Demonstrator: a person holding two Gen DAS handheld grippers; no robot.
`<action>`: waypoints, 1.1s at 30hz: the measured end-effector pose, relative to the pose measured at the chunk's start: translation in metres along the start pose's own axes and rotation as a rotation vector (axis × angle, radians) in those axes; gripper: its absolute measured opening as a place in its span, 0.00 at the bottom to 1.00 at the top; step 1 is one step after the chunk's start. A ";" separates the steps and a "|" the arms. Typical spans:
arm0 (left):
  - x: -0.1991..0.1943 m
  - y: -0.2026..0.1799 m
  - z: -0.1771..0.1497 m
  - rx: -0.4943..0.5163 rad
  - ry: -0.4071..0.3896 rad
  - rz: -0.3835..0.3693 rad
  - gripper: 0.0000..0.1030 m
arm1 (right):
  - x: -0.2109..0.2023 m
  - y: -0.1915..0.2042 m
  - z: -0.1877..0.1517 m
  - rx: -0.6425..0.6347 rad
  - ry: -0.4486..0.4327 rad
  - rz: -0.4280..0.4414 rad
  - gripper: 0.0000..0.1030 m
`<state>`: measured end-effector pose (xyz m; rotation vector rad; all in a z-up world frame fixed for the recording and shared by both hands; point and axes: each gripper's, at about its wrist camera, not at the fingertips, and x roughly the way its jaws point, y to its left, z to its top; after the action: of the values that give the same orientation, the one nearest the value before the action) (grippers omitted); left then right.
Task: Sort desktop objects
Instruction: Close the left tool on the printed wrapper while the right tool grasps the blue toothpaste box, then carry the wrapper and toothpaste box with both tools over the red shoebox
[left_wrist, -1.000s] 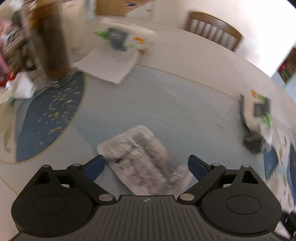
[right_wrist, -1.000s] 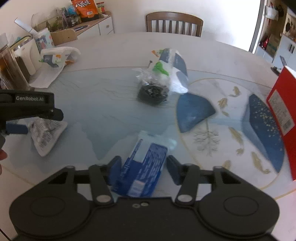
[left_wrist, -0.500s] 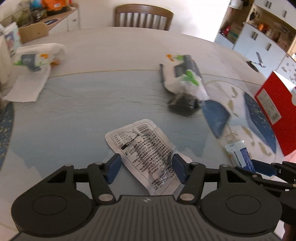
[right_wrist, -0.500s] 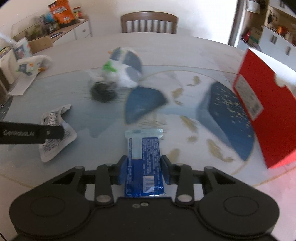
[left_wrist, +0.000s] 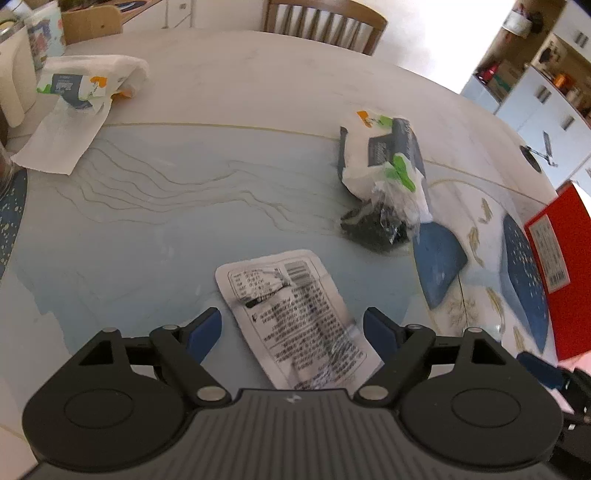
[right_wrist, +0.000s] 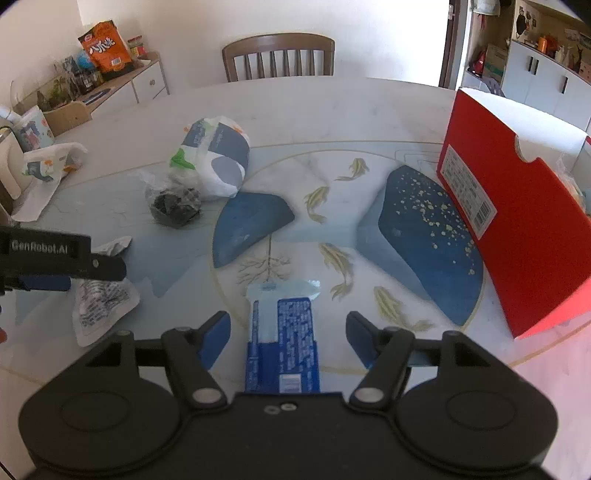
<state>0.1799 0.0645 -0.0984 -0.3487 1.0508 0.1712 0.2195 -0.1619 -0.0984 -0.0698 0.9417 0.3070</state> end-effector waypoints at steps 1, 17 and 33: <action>0.001 -0.001 0.001 -0.005 0.001 0.011 0.81 | 0.001 -0.001 0.001 -0.002 0.001 0.001 0.66; 0.003 -0.025 -0.013 0.119 -0.051 0.127 0.72 | 0.008 0.003 -0.007 -0.085 0.018 -0.012 0.46; -0.007 -0.026 -0.020 0.123 -0.070 0.036 0.60 | -0.003 -0.012 -0.002 -0.053 -0.008 0.004 0.35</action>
<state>0.1680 0.0332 -0.0962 -0.2111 0.9942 0.1494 0.2195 -0.1741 -0.0981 -0.1154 0.9256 0.3356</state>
